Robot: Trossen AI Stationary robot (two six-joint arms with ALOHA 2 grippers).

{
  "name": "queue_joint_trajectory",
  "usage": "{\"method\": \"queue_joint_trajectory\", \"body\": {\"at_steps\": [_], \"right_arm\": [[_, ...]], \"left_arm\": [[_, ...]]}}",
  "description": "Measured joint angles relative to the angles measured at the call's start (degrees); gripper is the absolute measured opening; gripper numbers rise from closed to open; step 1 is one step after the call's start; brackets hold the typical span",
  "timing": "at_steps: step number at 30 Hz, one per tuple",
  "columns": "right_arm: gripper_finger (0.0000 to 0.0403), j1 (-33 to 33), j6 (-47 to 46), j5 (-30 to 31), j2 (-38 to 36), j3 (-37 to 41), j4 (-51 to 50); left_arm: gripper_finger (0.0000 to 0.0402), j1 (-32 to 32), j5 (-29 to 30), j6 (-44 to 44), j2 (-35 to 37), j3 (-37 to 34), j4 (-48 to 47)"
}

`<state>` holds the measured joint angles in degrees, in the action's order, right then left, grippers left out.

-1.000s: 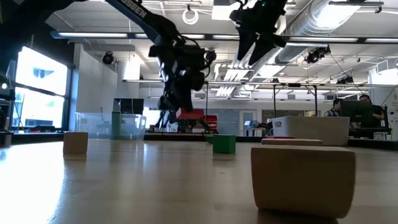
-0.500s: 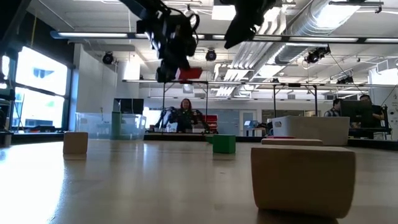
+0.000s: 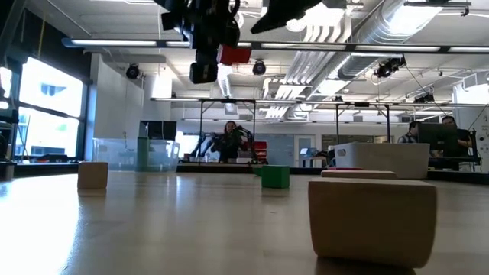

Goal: Sort & place blocks by color
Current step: Put the red block into the gray bin

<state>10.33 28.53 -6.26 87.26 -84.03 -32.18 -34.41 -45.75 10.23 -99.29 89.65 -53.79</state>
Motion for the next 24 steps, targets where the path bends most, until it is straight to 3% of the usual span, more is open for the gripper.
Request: {"method": "queue_joint_trajectory", "body": {"at_steps": [6, 18, 24], "right_arm": [[0.0201, 0.00, 2.60, -6.76, 0.00, 0.00, 3.67], [0.0198, -0.31, 0.16, -11.05, 0.00, 0.00, 6.40], [0.0141, -1.09, -0.04, -10.91, -0.09, 0.00, 7.73]], "left_arm": [[0.0096, 0.47, -14.49, 1.25, 0.00, 0.02, 1.76], [0.0096, 0.61, -24.79, 8.75, 0.00, 0.02, 13.31], [0.0096, 1.30, -26.44, 13.45, 0.00, 0.02, 19.90]]}}
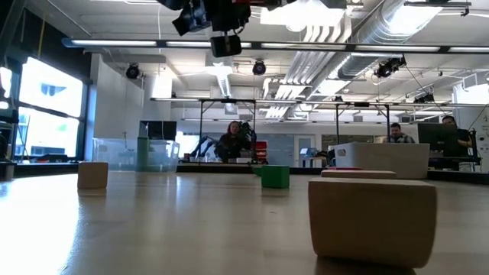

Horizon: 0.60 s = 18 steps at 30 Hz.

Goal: Sort & place blocks by color
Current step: Put the red block into the gray bin

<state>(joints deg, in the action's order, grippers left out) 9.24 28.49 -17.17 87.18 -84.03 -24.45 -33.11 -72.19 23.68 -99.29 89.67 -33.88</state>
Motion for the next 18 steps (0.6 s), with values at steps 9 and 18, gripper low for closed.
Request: {"method": "queue_joint_trajectory", "body": {"at_steps": [9, 18], "right_arm": [[0.0035, -0.54, -2.04, -0.33, -0.07, -0.02, 0.01], [0.0035, -1.46, -10.61, 0.98, -0.03, -0.02, -1.06]], "left_arm": [[0.0099, 0.22, -0.58, 0.81, 0.00, 0.00, 0.58], [0.0150, 0.27, 2.19, 0.09, -0.02, 0.00, 0.90]]}}
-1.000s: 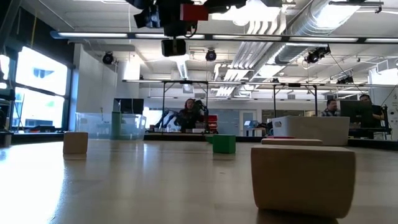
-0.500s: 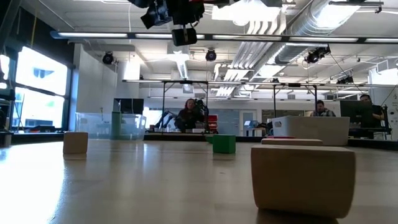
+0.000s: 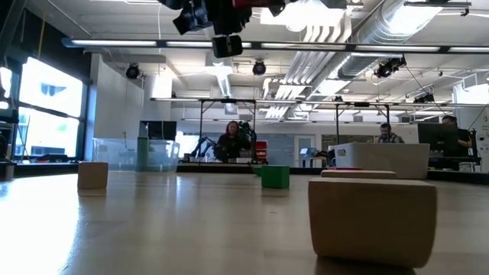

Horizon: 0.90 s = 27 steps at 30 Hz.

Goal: Sort & place blocks by color
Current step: Put the red block into the gray bin

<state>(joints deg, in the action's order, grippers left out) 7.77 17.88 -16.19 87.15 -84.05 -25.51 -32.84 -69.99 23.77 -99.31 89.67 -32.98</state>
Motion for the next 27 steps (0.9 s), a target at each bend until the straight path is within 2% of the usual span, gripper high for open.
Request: {"method": "queue_joint_trajectory", "body": {"at_steps": [4, 7, 10, 19, 25, 27], "right_arm": [[0.0035, -0.54, -4.46, 1.47, 0.06, 0.00, -2.05], [0.0035, -1.28, -6.52, 5.15, 0.07, 0.00, -3.82], [0.0035, -2.03, -8.81, 7.68, 0.07, -0.07, -5.40], [0.0035, -4.16, -18.61, 6.65, 0.22, 0.11, -9.88], [0.0035, -5.92, -26.01, 13.79, 0.22, 0.09, -16.67], [0.0035, -6.52, -28.36, 18.72, 0.26, 0.09, -18.70]], "left_arm": [[0.0156, 0.11, 5.23, -0.15, 0.02, 0.00, -0.03], [0.0157, 0.13, 7.99, -0.37, 0.01, 0.00, -0.02], [0.0162, 0.23, 9.02, -3.02, 0.00, 0.00, -0.06], [0.0194, 0.46, 9.56, -6.12, 0.02, 0.07, -0.23], [0.0194, 0.22, 9.62, -9.15, 0.00, 0.05, -2.90], [0.0193, 0.18, 12.45, -11.52, 0.00, 0.05, -4.69]]}}
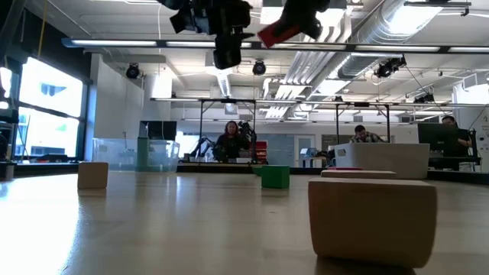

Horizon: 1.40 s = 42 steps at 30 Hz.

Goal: Sort & place blocks by color
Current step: Put the red block into the gray bin

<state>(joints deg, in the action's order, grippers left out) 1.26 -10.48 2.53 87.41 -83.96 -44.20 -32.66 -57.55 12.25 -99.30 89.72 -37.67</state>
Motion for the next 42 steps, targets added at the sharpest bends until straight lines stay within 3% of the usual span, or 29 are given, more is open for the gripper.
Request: {"method": "queue_joint_trajectory", "body": {"at_steps": [3, 8, 12, 18, 26, 35, 42], "right_arm": [[0.0035, -0.64, -5.56, 7.73, 0.05, 0.00, -3.80], [0.0038, -1.09, -16.61, 15.48, 0.05, -0.02, -11.13], [0.0039, -0.89, -25.12, 19.82, 0.05, 1.70, -16.56], [0.0040, 0.40, -34.23, 21.72, 0.14, 7.71, -20.51], [0.0040, 6.08, -38.81, 25.10, 0.12, 12.47, -23.21], [0.0041, 18.72, -34.18, 26.07, 0.07, 14.51, -25.36], [0.0041, 27.61, -24.75, 26.17, 0.07, 14.51, -23.60]], "left_arm": [[0.0193, 0.17, 9.15, -4.14, 0.00, 0.01, -3.63], [0.0193, 0.14, 27.81, -11.04, 0.00, -0.01, -11.76], [0.0193, 0.46, 35.82, -15.29, 1.31, -0.03, -16.46], [0.0192, 1.48, 40.88, -17.43, 7.27, -0.03, -17.57], [0.0192, 3.26, 46.61, -16.79, 15.83, -1.07, -16.74], [0.0192, 4.94, 47.18, -6.29, 27.83, -19.11, 0.15], [0.0192, 4.93, 55.21, -3.23, 32.73, -26.18, 3.58]]}}
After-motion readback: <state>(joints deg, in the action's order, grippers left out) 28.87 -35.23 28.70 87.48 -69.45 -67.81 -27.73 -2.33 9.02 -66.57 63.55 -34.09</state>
